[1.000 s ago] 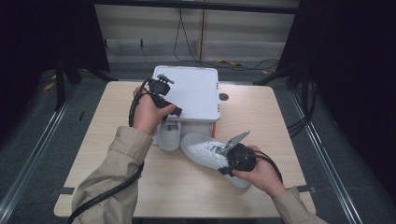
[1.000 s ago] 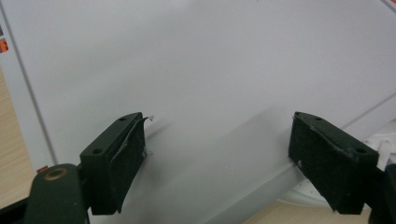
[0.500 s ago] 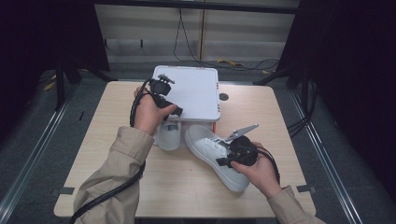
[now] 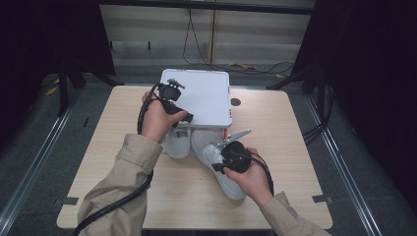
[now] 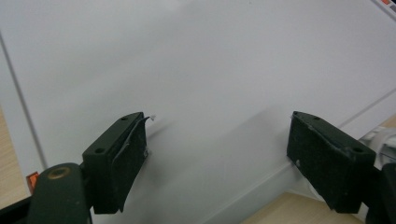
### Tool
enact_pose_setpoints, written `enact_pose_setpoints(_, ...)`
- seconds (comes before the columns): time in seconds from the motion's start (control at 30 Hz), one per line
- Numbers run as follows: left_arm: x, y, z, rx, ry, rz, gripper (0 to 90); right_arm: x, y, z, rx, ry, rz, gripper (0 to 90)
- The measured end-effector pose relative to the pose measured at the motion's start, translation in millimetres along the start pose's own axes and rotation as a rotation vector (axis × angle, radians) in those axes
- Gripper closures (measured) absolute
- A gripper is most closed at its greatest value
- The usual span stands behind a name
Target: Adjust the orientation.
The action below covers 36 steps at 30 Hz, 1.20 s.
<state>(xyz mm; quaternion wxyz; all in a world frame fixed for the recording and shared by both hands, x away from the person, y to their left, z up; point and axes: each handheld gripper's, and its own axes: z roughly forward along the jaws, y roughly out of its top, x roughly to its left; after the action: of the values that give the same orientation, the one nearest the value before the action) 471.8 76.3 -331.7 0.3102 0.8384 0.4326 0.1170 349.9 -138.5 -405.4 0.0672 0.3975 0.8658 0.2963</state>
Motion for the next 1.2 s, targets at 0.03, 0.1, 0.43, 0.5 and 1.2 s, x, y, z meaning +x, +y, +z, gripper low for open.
enact_pose_setpoints(0.03,0.4,0.0,0.1,-0.001,-0.002,0.001,20.2,-0.6,1.1,4.3,-0.001,0.005,0.016,80.6)
enact_pose_setpoints(0.1,1.0,0.2,0.3,-0.003,-0.004,0.001,20.4,4.2,3.7,8.8,-0.01,-0.007,0.005,79.1)
enact_pose_setpoints(0.43,1.5,-1.7,0.3,-0.02,-0.007,0.002,20.4,17.4,14.7,30.4,-0.006,-0.016,-0.037,63.1)
enact_pose_setpoints(0.5,1.8,-1.6,0.1,-0.015,-0.006,0.008,20.4,18.2,13.7,29.3,0.003,-0.014,-0.036,55.5)
enact_pose_setpoints(1.2,1.3,-0.2,0.6,-0.007,-0.008,0.002,20.4,3.4,-19.2,-42.8,0.154,0.03,-0.059,23.6)
